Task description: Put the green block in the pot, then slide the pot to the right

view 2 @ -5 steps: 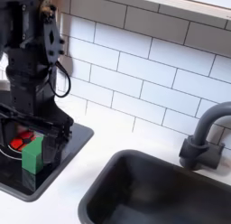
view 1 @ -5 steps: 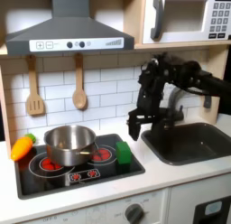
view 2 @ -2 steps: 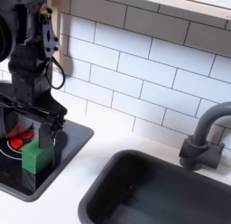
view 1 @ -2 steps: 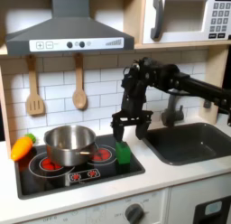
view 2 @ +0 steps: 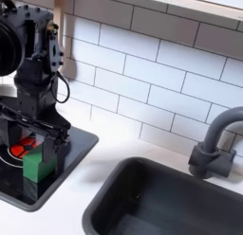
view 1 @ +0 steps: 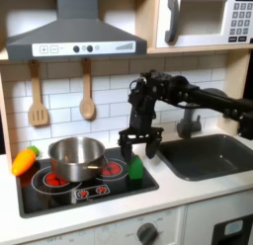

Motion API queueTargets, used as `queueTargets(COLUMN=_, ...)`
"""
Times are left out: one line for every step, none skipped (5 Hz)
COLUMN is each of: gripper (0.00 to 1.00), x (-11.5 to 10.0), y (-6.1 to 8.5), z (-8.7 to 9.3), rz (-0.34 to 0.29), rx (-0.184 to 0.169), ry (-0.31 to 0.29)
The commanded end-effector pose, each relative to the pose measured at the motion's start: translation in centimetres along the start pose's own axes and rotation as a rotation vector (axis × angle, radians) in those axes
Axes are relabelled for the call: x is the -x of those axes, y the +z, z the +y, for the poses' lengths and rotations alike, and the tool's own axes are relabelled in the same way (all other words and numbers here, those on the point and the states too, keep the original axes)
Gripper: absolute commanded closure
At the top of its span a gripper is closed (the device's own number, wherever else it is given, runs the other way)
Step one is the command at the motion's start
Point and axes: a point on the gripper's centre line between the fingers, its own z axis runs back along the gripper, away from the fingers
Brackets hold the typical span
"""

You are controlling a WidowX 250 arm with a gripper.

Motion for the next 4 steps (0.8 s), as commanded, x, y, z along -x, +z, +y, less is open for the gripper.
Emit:
queueTargets(gripper=0.00, x=-0.3, y=-1.5, z=-0.2, rz=0.024, rx=0.008, ry=-0.012)
queueTargets(gripper=0.00, x=-0.3, y=-2.0, z=-0.4, rz=0.033, rx=0.012, ry=-0.018)
queueTargets(gripper=0.00, x=-0.6, y=-2.2, z=-0.3, rz=0.027, rx=0.009, ry=-0.019)
queueTargets(gripper=0.00, x=-1.0, y=-2.8, z=-0.2, rz=0.035, rx=0.006, ry=-0.024)
